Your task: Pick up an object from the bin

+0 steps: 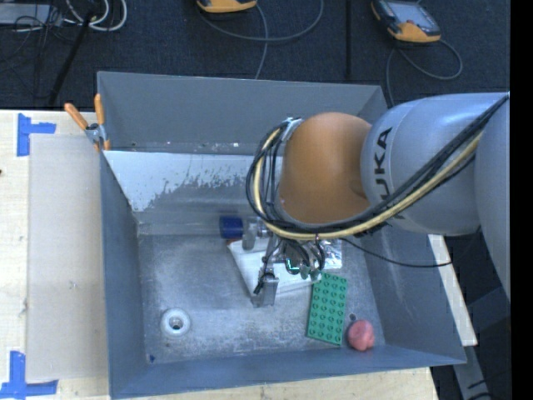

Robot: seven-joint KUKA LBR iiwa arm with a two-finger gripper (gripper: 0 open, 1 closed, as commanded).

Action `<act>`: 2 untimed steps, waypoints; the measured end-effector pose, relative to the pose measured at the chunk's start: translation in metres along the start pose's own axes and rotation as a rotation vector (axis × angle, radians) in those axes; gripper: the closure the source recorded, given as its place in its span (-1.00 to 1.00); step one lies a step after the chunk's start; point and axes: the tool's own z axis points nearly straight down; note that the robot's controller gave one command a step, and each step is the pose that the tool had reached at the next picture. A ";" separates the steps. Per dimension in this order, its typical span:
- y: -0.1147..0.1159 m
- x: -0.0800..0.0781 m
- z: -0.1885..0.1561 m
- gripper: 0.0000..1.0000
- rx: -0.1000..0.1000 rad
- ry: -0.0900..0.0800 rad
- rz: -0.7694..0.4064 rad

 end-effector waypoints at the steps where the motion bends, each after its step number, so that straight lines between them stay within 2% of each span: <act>1: 0.017 -0.024 0.092 -1.00 -0.002 -0.010 0.037; 2: 0.033 -0.036 0.073 -1.00 -0.001 -0.012 -0.062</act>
Offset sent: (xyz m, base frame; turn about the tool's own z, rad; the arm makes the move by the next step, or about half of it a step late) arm 0.0232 0.0160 -0.0888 0.0393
